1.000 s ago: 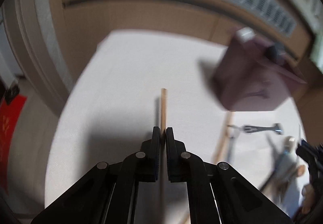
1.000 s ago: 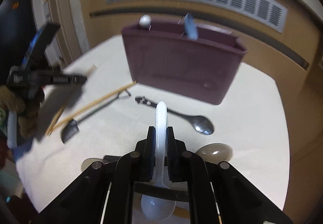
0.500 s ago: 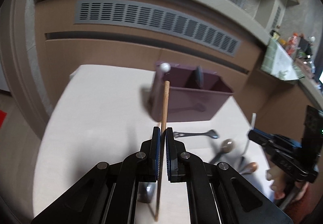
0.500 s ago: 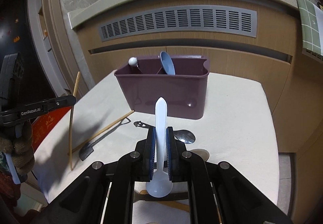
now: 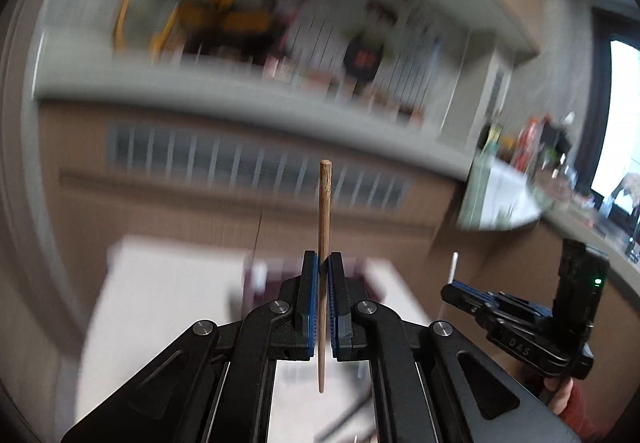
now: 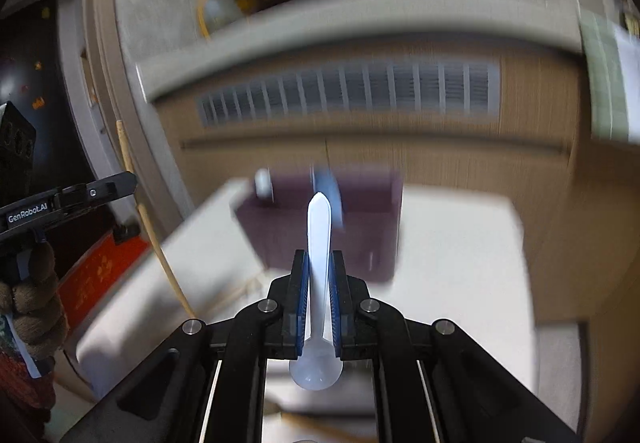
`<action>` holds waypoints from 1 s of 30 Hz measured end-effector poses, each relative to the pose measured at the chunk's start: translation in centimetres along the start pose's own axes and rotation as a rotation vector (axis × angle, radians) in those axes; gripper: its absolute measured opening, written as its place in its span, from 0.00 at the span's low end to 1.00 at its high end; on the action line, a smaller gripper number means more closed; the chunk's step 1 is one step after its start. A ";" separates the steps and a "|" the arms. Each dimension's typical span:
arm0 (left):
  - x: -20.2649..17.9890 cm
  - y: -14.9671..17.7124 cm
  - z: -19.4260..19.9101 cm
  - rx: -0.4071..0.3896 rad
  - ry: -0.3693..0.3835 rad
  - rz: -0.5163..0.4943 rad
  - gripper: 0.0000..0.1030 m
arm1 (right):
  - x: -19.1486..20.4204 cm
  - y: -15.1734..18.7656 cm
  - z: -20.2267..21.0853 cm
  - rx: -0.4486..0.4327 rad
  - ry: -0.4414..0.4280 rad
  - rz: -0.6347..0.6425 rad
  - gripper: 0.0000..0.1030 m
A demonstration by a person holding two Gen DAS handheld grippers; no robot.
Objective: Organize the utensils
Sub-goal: 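Drop the chopstick and white spoon into the caddy, opening both grippers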
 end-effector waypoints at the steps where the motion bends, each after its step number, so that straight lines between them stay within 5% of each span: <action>1: -0.3 -1.4 0.4 -0.036 -0.006 -0.016 0.04 | 0.2 -1.8 1.2 -0.050 0.008 0.015 0.08; 4: -0.9 -5.5 0.5 -0.118 -0.028 -0.048 0.05 | 0.5 -7.4 4.1 -0.197 0.084 0.064 0.08; 9: 1.2 -7.3 -3.4 -0.142 -0.037 -0.013 0.04 | -0.6 -10.7 1.8 -0.238 0.106 0.052 0.08; 21: 4.6 -2.1 -15.1 0.106 0.036 0.084 0.08 | -3.6 -5.8 -10.9 -0.025 0.097 0.015 0.09; 26: 5.1 0.4 -14.0 0.132 0.083 0.093 0.32 | -4.6 -3.3 -10.9 0.045 0.033 -0.039 0.18; 30: 6.3 3.7 -10.9 0.165 -0.013 0.062 0.33 | -5.2 -1.5 -7.8 0.035 0.073 -0.044 0.21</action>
Point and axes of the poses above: each gripper's, at about its wrist camera, not at the fingertips, and z roughly against the way its jaws point, x to its left, y to its underside, the point moved 8 cm from there along -z, roughly the way its jaws point, and after that the axes turned 14 degrees about x, right-handed, at the moved point
